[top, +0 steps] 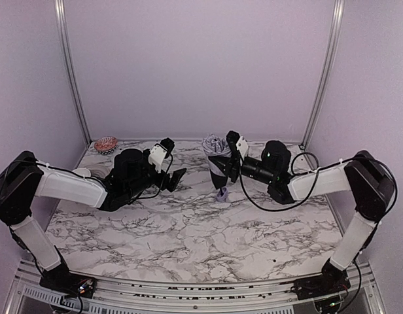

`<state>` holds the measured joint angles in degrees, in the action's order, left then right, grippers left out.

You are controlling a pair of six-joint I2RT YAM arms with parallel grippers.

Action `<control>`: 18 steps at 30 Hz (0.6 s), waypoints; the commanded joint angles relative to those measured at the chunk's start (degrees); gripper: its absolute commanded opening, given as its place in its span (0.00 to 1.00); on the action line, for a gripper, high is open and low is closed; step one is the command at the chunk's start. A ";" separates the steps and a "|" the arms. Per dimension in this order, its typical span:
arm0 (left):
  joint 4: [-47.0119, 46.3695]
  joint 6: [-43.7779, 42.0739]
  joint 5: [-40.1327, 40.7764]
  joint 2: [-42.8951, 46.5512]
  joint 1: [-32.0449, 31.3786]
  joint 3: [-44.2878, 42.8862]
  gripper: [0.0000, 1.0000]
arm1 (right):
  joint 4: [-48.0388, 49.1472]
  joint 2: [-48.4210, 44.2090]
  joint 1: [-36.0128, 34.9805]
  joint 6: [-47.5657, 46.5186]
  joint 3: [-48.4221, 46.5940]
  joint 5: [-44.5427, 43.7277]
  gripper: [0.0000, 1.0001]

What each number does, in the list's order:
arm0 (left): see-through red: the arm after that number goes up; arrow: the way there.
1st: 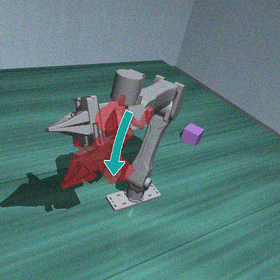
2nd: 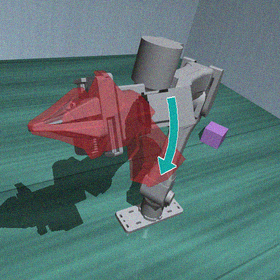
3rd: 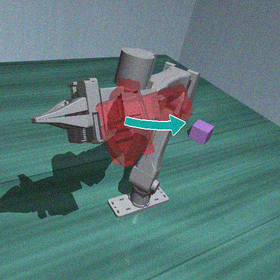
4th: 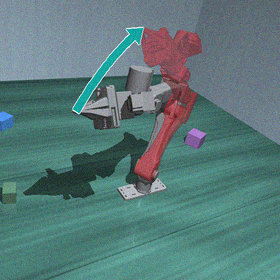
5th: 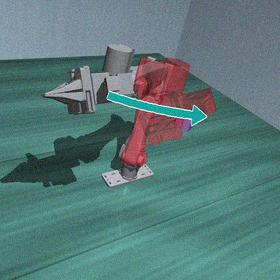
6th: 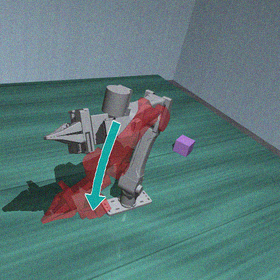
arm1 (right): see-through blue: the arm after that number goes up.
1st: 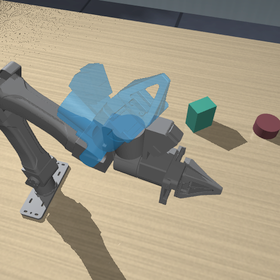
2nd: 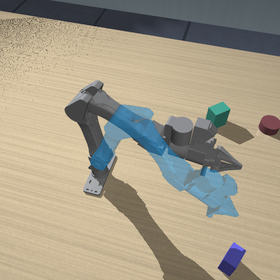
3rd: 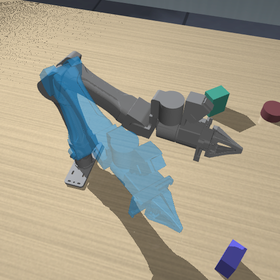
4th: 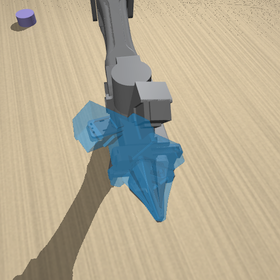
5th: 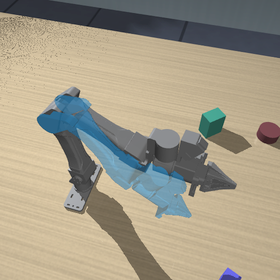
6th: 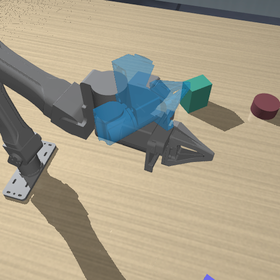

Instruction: Put away the umbrella

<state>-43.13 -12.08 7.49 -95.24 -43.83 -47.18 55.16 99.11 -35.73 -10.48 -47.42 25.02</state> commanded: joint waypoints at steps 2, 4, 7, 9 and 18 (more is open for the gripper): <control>-1.62 -0.50 -1.07 -0.21 0.11 -0.11 0.99 | -10.27 -9.43 0.57 -1.48 -12.61 -1.96 0.09; -1.60 -0.51 -0.99 -0.29 0.07 -0.06 0.99 | -10.89 -12.50 0.52 -1.36 -15.25 -2.37 0.10; -1.60 -0.56 -1.13 -0.30 0.06 0.07 0.99 | -10.80 -16.73 -0.06 -1.28 -18.08 -3.32 0.10; -1.60 -0.60 -1.16 -0.34 0.08 0.07 0.99 | -11.43 -18.96 -0.80 -1.74 -19.92 -3.84 0.10; -1.60 -0.81 -0.83 -0.60 0.07 -0.26 0.99 | -2.63 -20.57 -3.49 0.95 -11.34 -5.00 0.10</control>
<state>-43.13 -12.45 7.09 -95.24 -43.83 -47.18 46.26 76.09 -39.42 -12.47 -65.54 21.76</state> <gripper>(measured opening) 0.989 0.327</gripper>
